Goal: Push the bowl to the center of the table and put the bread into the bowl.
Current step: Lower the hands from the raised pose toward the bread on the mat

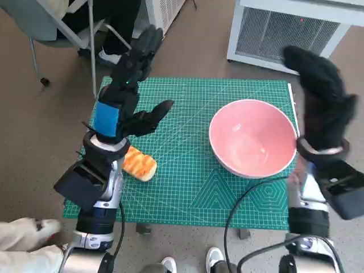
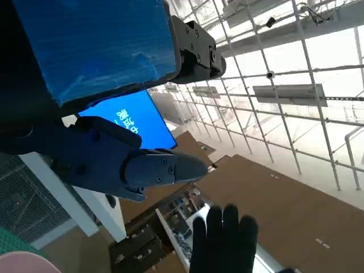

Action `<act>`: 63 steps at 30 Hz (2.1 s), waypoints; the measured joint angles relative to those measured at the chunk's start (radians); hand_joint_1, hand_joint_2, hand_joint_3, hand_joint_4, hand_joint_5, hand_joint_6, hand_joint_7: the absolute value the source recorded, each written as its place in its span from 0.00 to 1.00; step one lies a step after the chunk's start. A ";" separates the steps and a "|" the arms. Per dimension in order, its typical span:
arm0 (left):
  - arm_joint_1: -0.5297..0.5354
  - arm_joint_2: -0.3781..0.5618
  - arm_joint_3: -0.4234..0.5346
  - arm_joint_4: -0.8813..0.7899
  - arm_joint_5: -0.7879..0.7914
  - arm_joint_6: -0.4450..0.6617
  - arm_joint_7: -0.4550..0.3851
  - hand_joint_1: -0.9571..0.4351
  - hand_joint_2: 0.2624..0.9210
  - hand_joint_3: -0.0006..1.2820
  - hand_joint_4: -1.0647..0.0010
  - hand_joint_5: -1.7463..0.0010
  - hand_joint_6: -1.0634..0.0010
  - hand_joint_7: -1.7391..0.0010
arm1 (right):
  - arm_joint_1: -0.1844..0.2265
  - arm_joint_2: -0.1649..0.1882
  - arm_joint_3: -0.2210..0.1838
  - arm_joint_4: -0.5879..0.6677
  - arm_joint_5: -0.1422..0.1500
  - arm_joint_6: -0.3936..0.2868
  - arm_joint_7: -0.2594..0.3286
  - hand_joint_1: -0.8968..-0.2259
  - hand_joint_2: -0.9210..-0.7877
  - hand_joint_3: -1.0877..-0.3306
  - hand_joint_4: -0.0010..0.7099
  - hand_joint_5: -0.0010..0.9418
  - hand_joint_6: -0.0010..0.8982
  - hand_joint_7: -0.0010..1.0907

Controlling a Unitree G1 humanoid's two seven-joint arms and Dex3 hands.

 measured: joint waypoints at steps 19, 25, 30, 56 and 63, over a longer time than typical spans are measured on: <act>0.014 0.002 0.018 0.006 -0.026 -0.001 -0.021 0.35 1.00 0.23 0.73 1.00 0.69 0.97 | 0.015 -0.062 -0.125 0.380 -0.015 -0.080 -0.108 0.59 0.00 0.28 0.26 0.05 0.00 0.43; 0.030 0.002 0.018 0.004 -0.026 -0.001 -0.021 0.35 1.00 0.23 0.73 1.00 0.69 0.97 | 0.015 -0.068 -0.129 0.526 -0.050 -0.066 -0.175 0.61 0.00 0.23 0.25 0.05 0.00 0.41; 0.039 0.003 0.018 0.003 -0.026 -0.001 -0.021 0.35 1.00 0.23 0.74 1.00 0.69 0.97 | 0.015 -0.058 -0.127 0.600 -0.055 -0.024 -0.222 0.65 0.00 0.19 0.25 0.05 0.00 0.41; 0.066 0.020 0.032 -0.030 -0.038 0.013 -0.041 0.35 1.00 0.23 0.74 1.00 0.69 0.98 | -0.087 0.072 -0.158 0.770 -0.050 0.315 -0.223 0.57 0.00 0.33 0.29 0.01 0.07 0.40; 0.076 0.028 0.034 -0.042 -0.038 0.018 -0.040 0.35 1.00 0.23 0.75 1.00 0.69 0.98 | -0.129 0.112 -0.152 0.771 -0.053 0.327 -0.220 0.58 0.00 0.32 0.27 0.00 0.07 0.39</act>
